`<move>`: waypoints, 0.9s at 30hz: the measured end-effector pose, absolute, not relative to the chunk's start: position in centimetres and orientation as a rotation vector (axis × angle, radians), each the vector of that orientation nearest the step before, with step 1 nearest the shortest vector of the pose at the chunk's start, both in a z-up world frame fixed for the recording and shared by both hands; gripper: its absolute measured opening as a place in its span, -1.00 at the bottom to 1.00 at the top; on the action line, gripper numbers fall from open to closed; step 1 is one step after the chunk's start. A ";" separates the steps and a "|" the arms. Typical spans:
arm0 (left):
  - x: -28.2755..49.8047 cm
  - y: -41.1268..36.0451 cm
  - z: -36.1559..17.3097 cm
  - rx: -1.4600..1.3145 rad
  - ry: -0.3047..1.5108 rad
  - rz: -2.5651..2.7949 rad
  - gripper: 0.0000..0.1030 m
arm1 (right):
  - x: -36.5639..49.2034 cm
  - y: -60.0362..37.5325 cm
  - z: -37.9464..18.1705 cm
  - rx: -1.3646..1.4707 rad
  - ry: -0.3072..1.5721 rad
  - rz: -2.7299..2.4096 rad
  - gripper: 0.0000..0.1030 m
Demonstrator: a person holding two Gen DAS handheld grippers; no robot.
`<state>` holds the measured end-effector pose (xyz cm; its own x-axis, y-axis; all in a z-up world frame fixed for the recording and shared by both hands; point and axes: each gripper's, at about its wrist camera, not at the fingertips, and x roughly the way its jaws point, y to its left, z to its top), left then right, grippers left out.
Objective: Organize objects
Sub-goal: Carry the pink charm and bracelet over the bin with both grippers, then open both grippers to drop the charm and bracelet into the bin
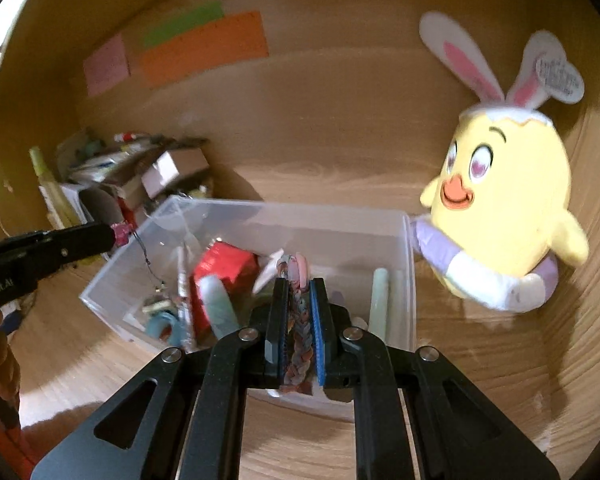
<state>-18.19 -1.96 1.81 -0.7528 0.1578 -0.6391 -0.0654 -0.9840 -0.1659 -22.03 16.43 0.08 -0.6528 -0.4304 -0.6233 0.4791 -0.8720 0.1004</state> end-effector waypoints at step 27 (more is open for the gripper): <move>-19.6 -0.9 -1.6 -1.177 -0.107 2.783 -0.32 | -21.7 15.5 -0.4 0.913 0.160 -2.445 -0.27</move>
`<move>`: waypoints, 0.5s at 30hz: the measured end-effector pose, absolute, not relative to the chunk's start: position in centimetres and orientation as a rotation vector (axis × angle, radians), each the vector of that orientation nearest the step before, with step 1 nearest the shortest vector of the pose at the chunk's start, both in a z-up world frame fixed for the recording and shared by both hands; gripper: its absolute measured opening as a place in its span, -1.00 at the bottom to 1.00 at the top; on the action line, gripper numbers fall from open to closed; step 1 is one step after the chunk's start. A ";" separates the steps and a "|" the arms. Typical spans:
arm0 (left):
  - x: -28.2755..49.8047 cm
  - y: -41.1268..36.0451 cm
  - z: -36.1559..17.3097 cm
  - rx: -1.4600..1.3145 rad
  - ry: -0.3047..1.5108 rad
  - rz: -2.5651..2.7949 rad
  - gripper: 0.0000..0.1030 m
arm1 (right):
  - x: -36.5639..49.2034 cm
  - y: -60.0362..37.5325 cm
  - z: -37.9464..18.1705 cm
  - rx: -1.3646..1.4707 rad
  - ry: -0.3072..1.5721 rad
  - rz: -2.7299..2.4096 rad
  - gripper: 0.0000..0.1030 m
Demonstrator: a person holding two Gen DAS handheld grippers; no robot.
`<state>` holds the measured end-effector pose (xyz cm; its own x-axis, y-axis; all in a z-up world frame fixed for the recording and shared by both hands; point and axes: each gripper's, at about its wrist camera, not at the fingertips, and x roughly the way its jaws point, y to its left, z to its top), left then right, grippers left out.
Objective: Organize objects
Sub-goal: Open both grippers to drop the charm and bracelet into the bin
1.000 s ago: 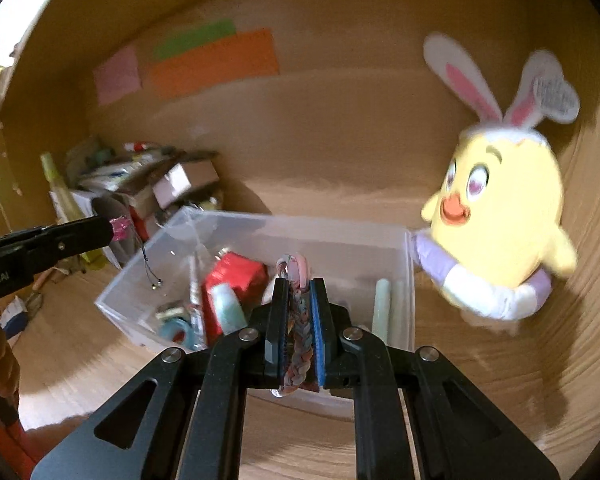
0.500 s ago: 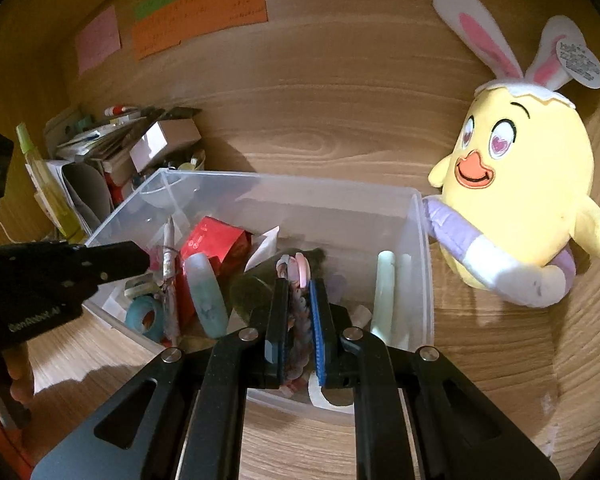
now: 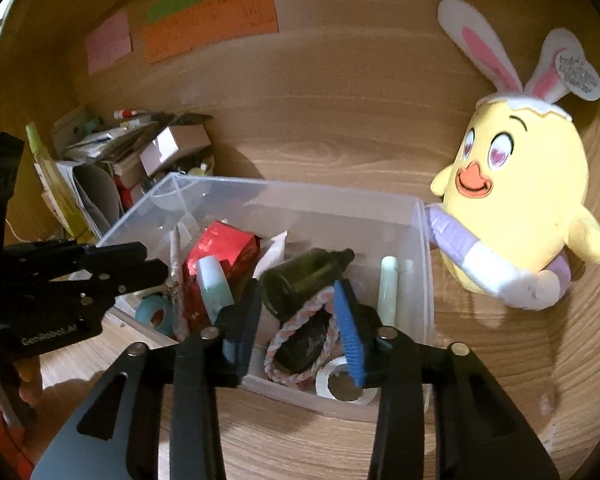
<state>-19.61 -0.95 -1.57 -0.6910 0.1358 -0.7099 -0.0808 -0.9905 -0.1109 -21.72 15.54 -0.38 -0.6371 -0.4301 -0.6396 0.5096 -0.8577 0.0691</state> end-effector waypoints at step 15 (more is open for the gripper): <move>-16.0 -1.1 -0.1 -1.086 -0.087 2.873 0.34 | -17.7 16.3 2.2 0.779 0.153 -2.449 0.34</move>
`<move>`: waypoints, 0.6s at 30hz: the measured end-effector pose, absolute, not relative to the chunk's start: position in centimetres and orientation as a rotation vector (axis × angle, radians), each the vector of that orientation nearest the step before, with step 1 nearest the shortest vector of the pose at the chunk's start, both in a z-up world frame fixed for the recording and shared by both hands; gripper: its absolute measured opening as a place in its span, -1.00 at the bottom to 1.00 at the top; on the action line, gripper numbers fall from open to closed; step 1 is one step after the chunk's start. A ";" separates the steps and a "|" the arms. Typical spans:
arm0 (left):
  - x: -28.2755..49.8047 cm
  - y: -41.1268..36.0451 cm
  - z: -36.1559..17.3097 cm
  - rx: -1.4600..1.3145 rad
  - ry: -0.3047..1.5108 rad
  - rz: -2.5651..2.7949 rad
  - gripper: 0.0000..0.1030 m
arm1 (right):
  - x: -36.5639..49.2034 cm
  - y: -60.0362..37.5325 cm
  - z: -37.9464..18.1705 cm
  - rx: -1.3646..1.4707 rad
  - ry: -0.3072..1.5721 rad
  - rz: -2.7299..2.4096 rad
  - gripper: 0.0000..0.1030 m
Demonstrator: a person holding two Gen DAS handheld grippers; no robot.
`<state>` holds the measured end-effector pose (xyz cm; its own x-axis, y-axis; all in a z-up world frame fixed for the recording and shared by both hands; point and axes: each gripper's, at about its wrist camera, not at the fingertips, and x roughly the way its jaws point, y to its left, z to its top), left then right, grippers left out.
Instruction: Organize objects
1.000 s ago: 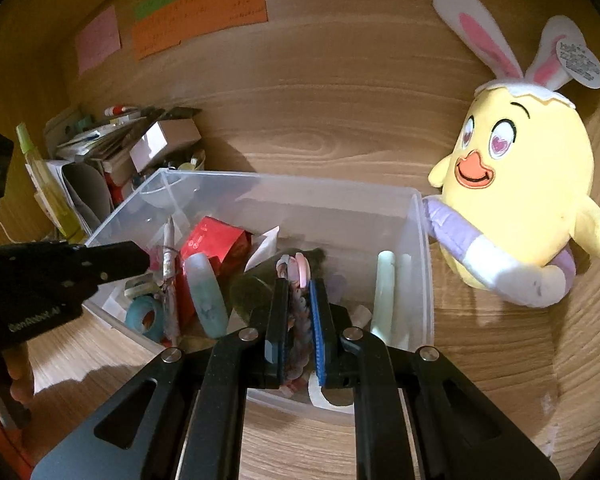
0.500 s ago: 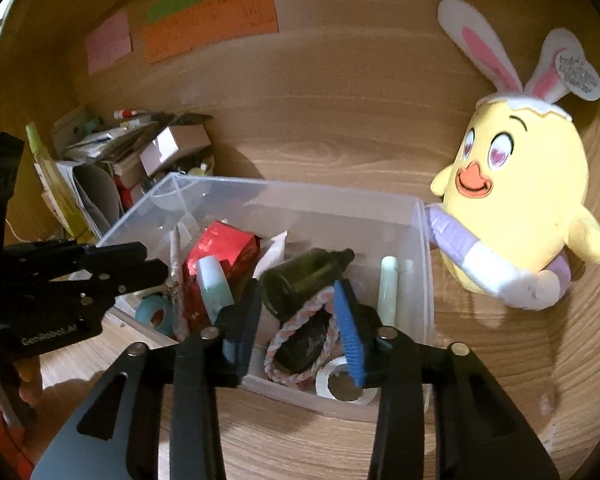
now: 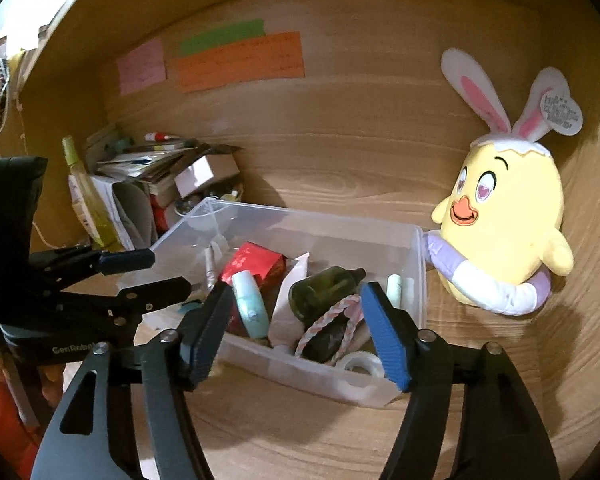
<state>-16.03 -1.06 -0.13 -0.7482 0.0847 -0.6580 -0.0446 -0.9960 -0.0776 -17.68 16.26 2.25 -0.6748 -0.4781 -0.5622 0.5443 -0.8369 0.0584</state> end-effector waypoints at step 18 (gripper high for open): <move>-10.9 0.4 -0.3 -0.984 -0.075 2.935 0.70 | -14.0 17.9 1.3 0.774 0.110 -2.473 0.53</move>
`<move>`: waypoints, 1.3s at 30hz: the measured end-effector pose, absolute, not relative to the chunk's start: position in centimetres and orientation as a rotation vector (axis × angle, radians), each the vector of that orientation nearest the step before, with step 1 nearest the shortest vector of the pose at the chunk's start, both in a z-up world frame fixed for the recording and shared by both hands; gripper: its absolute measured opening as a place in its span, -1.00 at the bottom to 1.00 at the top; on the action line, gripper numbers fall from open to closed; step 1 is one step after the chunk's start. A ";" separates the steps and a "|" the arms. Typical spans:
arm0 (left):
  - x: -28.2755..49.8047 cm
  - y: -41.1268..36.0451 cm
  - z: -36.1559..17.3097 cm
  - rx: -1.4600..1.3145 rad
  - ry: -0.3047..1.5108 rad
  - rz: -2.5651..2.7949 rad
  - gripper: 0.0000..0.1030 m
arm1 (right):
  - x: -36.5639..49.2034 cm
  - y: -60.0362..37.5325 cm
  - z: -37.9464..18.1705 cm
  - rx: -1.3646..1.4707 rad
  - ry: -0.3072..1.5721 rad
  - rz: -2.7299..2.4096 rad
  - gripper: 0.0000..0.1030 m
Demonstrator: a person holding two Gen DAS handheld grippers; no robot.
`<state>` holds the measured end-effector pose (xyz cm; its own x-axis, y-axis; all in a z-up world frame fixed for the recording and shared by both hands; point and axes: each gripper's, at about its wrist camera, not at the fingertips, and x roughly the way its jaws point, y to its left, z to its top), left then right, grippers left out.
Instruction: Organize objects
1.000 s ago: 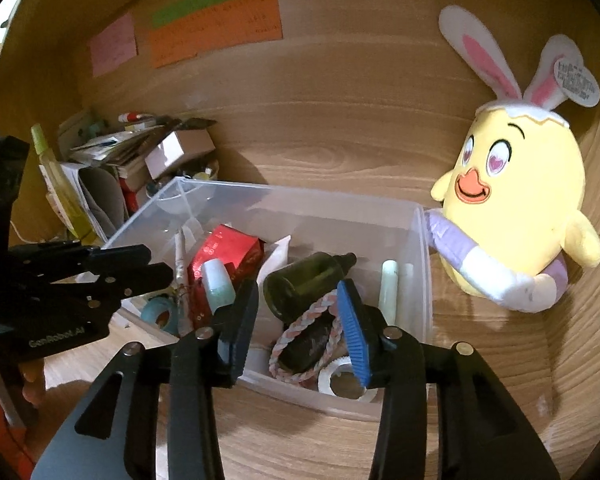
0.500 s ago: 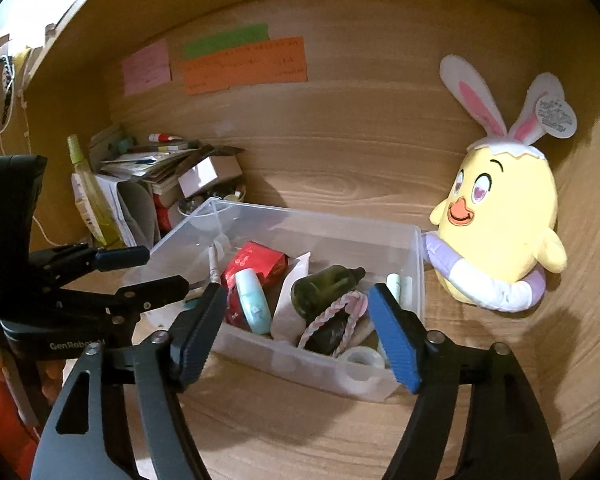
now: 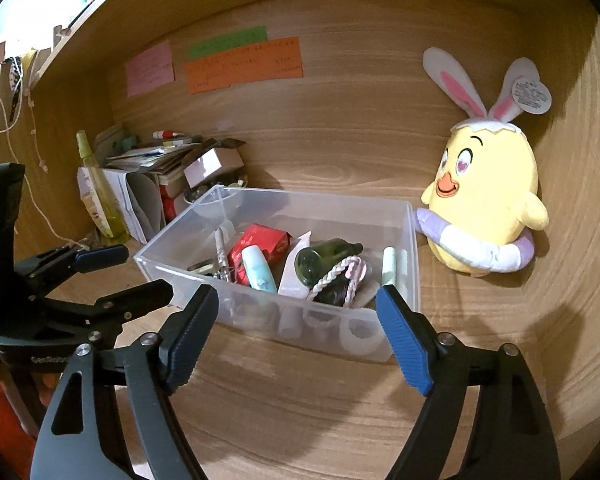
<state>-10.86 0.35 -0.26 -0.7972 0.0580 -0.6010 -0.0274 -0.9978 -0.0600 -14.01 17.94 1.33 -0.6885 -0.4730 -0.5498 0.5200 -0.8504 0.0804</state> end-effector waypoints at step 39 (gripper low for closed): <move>-10.2 0.0 -0.2 -0.969 -0.113 2.938 0.73 | -13.4 17.6 0.7 0.801 0.117 -2.464 0.54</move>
<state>-10.19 0.03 -0.17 -0.8031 0.0662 -0.5922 -0.0203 -0.9963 -0.0838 -13.39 17.64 0.66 -0.6769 -0.4689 -0.5674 0.5203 -0.8500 0.0817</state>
